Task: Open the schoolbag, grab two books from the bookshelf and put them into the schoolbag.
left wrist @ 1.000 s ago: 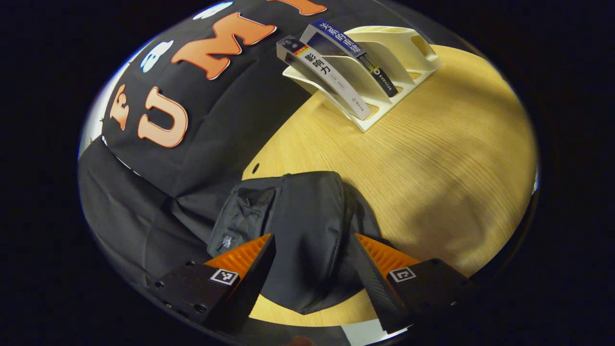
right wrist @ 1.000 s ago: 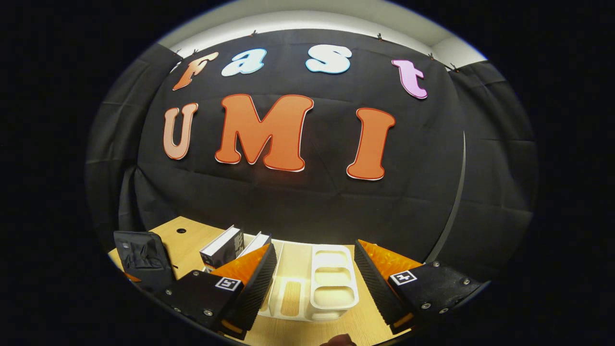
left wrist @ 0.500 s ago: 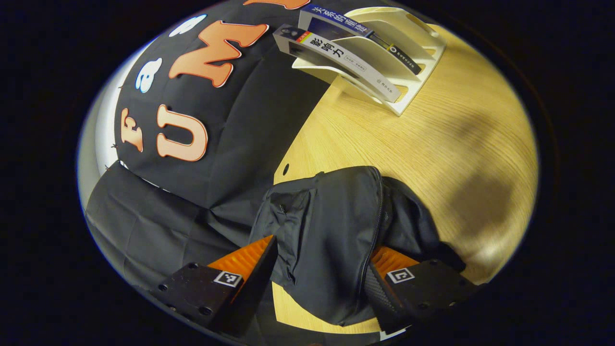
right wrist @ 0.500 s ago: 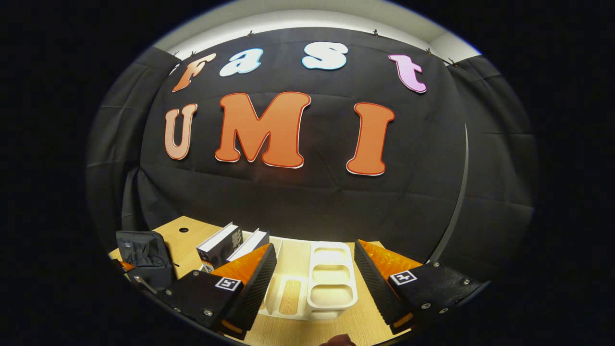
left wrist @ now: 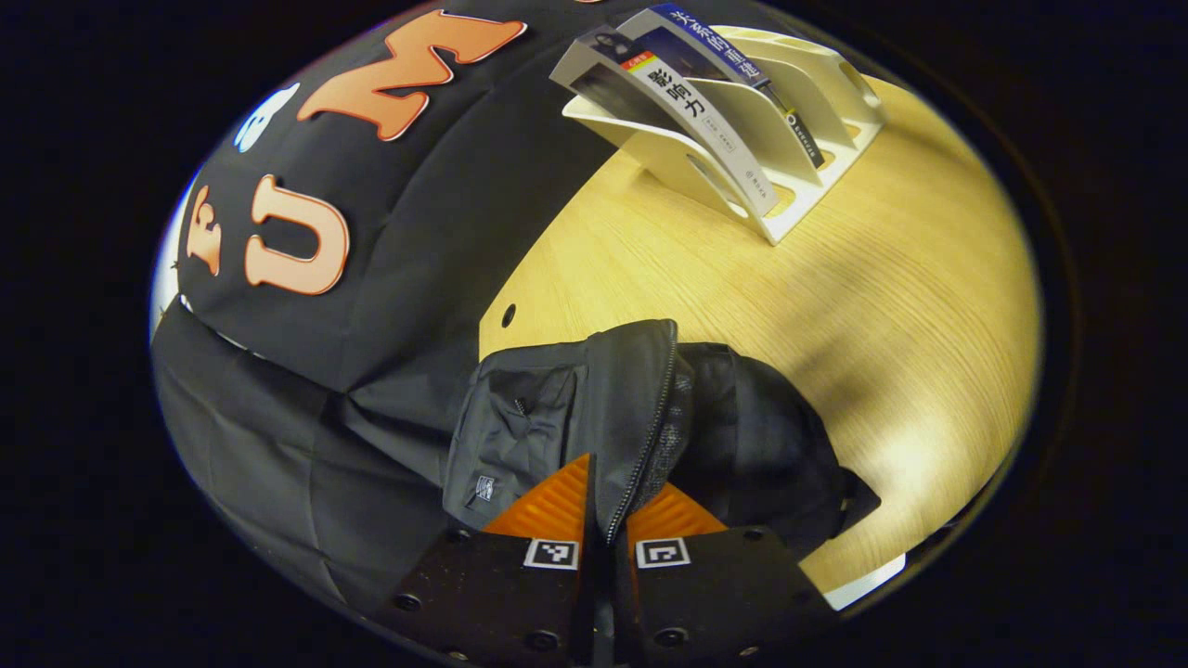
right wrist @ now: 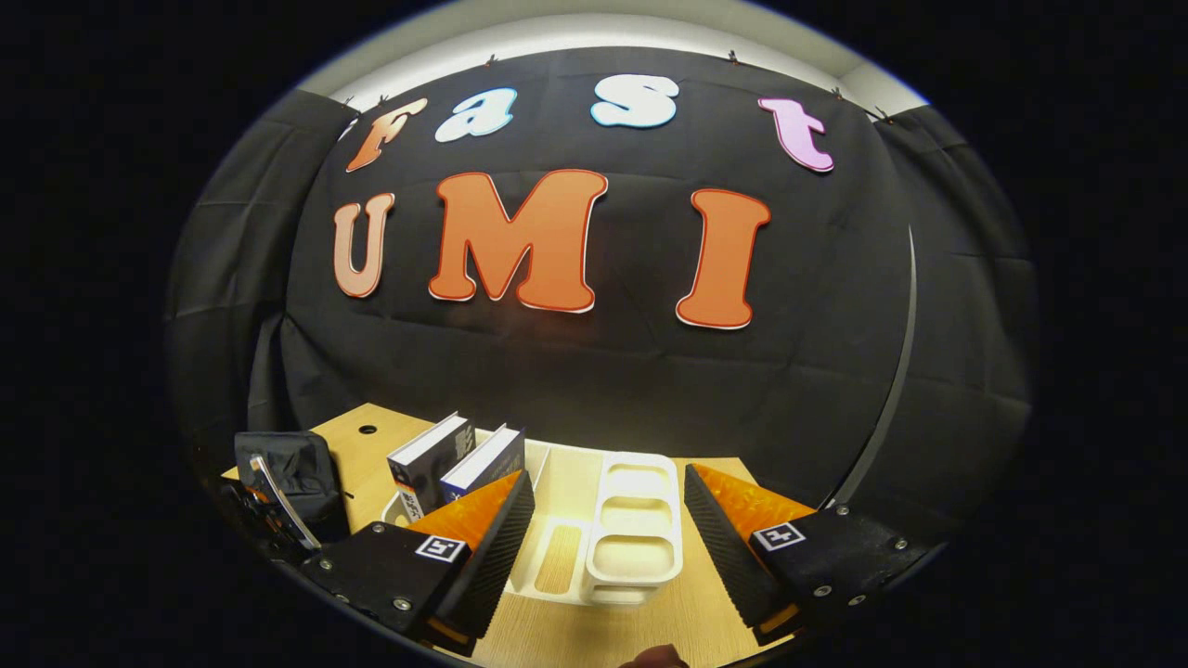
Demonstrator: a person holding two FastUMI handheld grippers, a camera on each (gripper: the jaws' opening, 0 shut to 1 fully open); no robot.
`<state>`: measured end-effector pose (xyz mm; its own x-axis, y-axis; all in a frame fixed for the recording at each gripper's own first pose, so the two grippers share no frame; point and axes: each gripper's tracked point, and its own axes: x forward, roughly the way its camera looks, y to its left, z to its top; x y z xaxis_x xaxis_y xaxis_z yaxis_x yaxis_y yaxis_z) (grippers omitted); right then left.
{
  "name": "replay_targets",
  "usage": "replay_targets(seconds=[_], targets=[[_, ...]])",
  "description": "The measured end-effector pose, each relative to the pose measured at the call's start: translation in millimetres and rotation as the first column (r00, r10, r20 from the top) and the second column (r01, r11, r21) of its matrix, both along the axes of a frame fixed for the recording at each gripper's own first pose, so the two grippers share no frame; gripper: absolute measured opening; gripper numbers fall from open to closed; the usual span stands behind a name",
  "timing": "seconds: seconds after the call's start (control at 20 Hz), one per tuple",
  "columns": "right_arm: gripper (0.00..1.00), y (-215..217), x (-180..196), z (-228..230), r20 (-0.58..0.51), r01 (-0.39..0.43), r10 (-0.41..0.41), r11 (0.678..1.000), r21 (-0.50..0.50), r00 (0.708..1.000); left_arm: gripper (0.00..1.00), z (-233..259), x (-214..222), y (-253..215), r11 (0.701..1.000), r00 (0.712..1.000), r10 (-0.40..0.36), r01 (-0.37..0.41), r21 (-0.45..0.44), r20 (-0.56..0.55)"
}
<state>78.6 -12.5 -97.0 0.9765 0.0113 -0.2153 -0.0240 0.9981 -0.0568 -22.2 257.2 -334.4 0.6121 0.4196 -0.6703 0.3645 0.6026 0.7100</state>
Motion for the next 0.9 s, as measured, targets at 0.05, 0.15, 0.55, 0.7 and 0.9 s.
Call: replay_targets(seconds=[0.05,0.15,0.55,0.7,0.9], targets=[[0.96,-1,0,-2,-0.01,-0.011,0.011,1.0,-0.001,1.0,0.08,10,2,2,1.0,1.0,0.005,-0.005,-0.011,0.001],[0.96,1,-1,-3,-0.022,-0.04,0.04,0.999,0.001,0.999,0.07,28,2,4,0.998,0.999,0.032,-0.032,-0.057,-0.012],[0.96,16,2,-15,-0.171,-0.097,0.104,0.994,0.048,0.98,0.06,79,19,13,0.957,0.987,0.129,-0.149,-0.25,-0.096],[0.96,37,7,-16,-0.241,-0.116,0.122,0.992,0.04,0.963,0.06,98,27,18,0.946,0.987,0.079,-0.118,-0.301,-0.139],[0.97,79,12,-9,-0.348,-0.15,0.164,0.986,0.067,0.923,0.06,124,43,32,0.929,0.982,0.001,-0.071,-0.363,-0.189]])
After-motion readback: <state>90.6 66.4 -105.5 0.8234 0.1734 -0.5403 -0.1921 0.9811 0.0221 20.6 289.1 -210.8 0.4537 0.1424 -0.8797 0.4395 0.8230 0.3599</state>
